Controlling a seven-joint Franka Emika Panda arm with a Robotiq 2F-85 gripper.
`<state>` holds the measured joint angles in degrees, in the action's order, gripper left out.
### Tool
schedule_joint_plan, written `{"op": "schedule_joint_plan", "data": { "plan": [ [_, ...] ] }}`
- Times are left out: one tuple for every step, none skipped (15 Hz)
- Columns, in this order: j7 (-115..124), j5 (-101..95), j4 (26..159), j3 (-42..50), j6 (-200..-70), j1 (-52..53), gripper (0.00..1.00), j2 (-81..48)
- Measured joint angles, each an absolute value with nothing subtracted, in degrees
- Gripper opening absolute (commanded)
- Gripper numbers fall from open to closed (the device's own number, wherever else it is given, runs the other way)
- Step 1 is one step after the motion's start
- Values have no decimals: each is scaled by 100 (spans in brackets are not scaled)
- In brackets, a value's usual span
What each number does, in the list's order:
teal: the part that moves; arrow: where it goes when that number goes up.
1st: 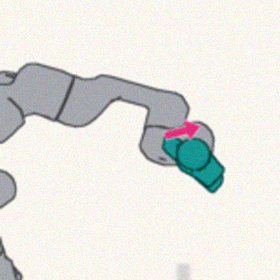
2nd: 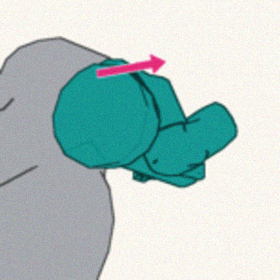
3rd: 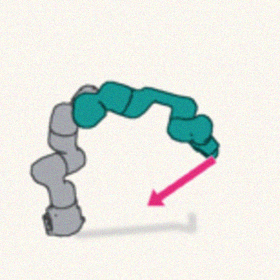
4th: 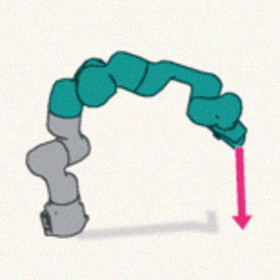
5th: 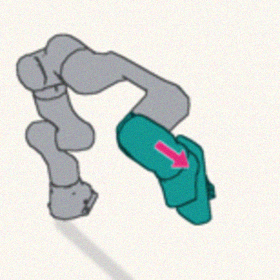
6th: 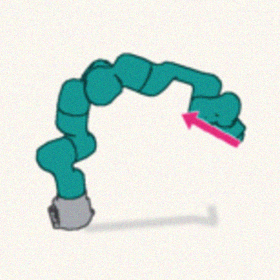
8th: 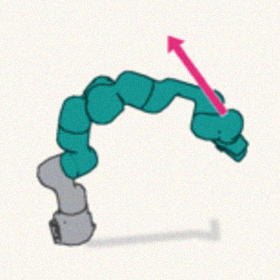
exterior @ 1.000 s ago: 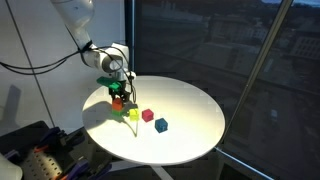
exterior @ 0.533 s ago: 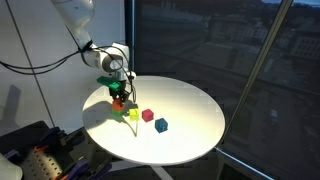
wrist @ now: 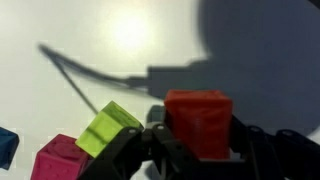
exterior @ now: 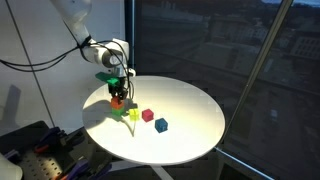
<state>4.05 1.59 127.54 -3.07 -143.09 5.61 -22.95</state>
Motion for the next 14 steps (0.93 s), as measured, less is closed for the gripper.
{"op": "schedule_joint_plan", "data": {
  "plan": [
    [470, 159, 12754, -300, -14237, 568, 25, -2235],
    [549, 159, 12753, -286, -14164, 580, 25, -2179],
    [629, 159, 12754, -271, -14101, 589, 25, -2128],
    [730, 159, 12753, -252, -14029, 602, 25, -2075],
    [826, 159, 12749, -236, -13962, 610, 25, -2034],
    [941, 152, 12747, -219, -13918, 615, 25, -1999],
    [1068, 129, 12745, -196, -13902, 626, 25, -1972],
    [1206, 79, 12738, -171, -13895, 639, 25, -1957],
    [1345, 24, 12728, -144, -13893, 656, 25, -1951],
    [1456, -20, 12714, -120, -13893, 669, 25, -1950],
    [1577, -71, 12697, -90, -13893, 684, 25, -1950],
    [1692, -118, 12675, -59, -13893, 695, 25, -1950],
    [1806, -166, 12649, -22, -13893, 707, 25, -1950],
    [1917, -206, 12618, 18, -13892, 714, 25, -1951]
  ]
}}
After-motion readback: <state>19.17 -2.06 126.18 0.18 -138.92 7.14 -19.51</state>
